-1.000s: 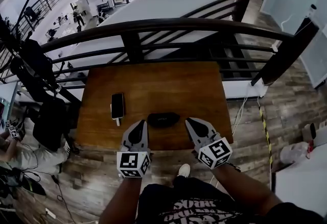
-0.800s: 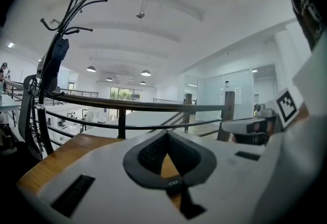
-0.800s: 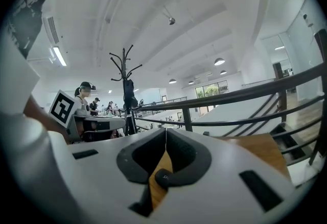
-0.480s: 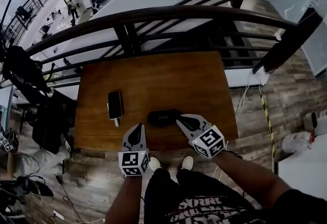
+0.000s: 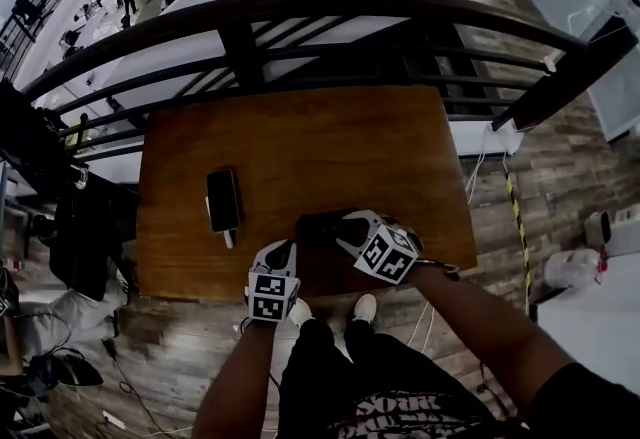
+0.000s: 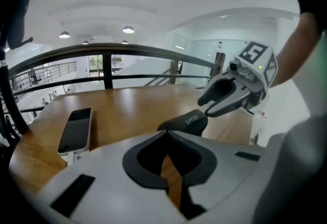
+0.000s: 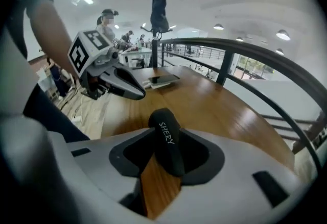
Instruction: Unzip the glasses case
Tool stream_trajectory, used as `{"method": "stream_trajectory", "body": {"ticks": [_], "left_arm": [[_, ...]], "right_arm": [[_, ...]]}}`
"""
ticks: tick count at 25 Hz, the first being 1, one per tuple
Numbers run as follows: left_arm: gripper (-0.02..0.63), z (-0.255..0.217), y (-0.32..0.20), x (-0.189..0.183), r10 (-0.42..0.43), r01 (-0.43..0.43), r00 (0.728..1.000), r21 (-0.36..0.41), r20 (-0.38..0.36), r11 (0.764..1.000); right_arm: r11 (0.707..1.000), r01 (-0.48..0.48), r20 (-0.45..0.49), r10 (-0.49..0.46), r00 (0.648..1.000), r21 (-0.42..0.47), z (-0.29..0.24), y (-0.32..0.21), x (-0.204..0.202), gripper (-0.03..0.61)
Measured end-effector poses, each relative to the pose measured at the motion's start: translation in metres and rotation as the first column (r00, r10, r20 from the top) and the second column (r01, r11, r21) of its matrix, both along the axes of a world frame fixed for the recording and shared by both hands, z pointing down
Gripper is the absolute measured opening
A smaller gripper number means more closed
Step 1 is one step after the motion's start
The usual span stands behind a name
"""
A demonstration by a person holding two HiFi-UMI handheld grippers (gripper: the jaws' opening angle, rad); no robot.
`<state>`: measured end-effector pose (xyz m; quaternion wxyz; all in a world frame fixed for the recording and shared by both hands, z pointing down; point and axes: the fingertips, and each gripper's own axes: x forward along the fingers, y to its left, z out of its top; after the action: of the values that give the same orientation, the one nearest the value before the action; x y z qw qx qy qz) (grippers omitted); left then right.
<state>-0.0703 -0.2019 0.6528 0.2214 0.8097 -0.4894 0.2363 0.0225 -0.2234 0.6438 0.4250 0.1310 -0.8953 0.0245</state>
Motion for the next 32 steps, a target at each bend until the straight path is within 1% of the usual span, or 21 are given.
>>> {"method": "stream_trajectory", "body": {"ticks": [4, 7, 10, 13, 15, 17, 21, 23, 26, 28, 30, 32], "left_arm": [[0.005, 0.04, -0.003, 0.004, 0.11, -0.106, 0.992, -0.072, 0.059, 0.992], [0.005, 0.051, -0.003, 0.004, 0.143, -0.134, 0.986, -0.099, 0.086, 0.986], [0.009, 0.061, -0.005, 0.006, 0.172, -0.157, 0.978, -0.126, 0.12, 0.98], [0.079, 0.076, -0.005, 0.01, 0.241, -0.212, 0.957, -0.177, 0.162, 0.961], [0.081, 0.082, -0.006, 0.013, 0.282, -0.245, 0.94, -0.197, 0.191, 0.949], [0.083, 0.083, -0.007, 0.014, 0.312, -0.272, 0.928, -0.2, 0.205, 0.941], [0.101, 0.083, -0.01, 0.013, 0.341, -0.299, 0.916, -0.203, 0.213, 0.932], [0.101, 0.083, -0.013, 0.014, 0.353, -0.308, 0.909, -0.216, 0.219, 0.927], [0.089, 0.083, -0.017, 0.016, 0.389, -0.336, 0.888, -0.232, 0.245, 0.913], [0.085, 0.084, -0.017, 0.017, 0.413, -0.356, 0.878, -0.244, 0.242, 0.902], [0.073, 0.084, -0.017, 0.018, 0.424, -0.367, 0.875, -0.252, 0.233, 0.896], [0.052, 0.085, -0.016, 0.019, 0.415, -0.354, 0.88, -0.264, 0.23, 0.897]], "right_arm": [[0.992, 0.124, -0.135, -0.121, 0.983, 0.017, 0.026, -0.003, -0.008, 0.14], [0.986, 0.168, -0.184, -0.163, 0.969, 0.008, 0.035, -0.003, -0.011, 0.14], [0.985, 0.17, -0.179, -0.171, 0.969, -0.021, 0.035, -0.004, -0.01, 0.146], [0.983, 0.181, -0.179, -0.185, 0.966, -0.039, 0.036, -0.006, -0.011, 0.153], [0.98, 0.193, -0.187, -0.198, 0.962, -0.046, 0.037, -0.006, -0.012, 0.154], [0.979, 0.199, -0.191, -0.206, 0.96, -0.052, 0.037, -0.006, -0.013, 0.155], [0.978, 0.201, -0.193, -0.206, 0.959, -0.049, 0.037, -0.005, -0.011, 0.154], [0.979, 0.2, -0.194, -0.206, 0.959, -0.048, 0.037, -0.005, -0.01, 0.155], [0.978, 0.2, -0.205, -0.208, 0.956, -0.055, 0.037, -0.005, -0.011, 0.155], [0.978, 0.201, -0.213, -0.209, 0.954, -0.062, 0.037, -0.005, -0.012, 0.154], [0.977, 0.202, -0.215, -0.212, 0.953, -0.068, 0.038, -0.006, -0.011, 0.155], [0.977, 0.203, -0.213, -0.214, 0.953, -0.072, 0.038, -0.006, -0.01, 0.155]]}}
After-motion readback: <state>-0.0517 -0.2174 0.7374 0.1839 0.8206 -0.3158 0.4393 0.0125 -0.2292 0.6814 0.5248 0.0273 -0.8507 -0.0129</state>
